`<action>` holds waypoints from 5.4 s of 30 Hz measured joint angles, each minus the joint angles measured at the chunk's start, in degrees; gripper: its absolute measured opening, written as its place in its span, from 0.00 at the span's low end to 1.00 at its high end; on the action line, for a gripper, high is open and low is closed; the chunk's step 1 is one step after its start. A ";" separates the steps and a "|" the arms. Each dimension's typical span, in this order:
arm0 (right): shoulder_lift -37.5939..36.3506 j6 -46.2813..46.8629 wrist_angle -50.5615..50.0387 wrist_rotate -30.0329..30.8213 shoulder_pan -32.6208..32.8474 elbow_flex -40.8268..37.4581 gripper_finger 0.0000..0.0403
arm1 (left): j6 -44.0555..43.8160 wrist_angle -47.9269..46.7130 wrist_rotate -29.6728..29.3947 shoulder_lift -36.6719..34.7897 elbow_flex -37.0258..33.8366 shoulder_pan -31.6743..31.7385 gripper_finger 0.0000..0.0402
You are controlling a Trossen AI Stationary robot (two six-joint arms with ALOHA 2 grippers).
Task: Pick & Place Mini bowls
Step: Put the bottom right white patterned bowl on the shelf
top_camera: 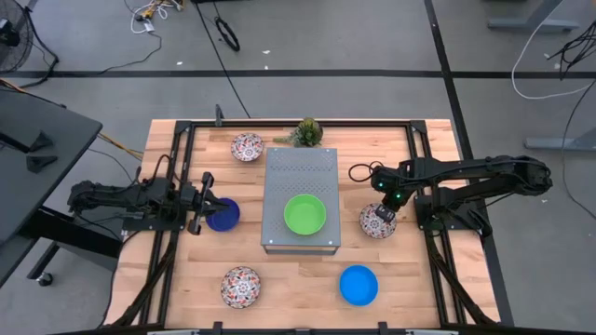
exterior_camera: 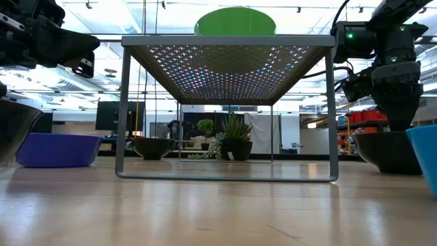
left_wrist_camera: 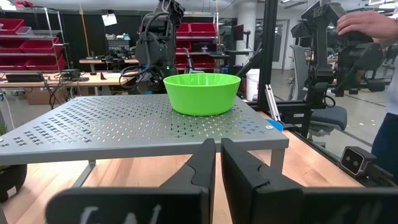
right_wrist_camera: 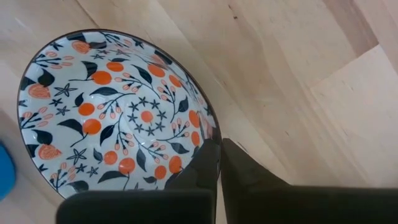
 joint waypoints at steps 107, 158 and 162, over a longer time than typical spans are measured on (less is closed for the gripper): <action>12.13 -2.39 7.17 -19.94 -16.31 42.29 0.00 | -0.01 0.00 0.00 0.01 0.00 0.00 0.07; 24.84 26.40 12.64 -13.45 -16.28 43.39 0.00 | 0.00 0.00 -0.02 -0.01 0.00 0.00 0.07; 25.51 25.85 10.96 -13.65 -16.29 43.39 0.00 | -0.01 0.01 -0.02 0.01 0.00 0.00 0.07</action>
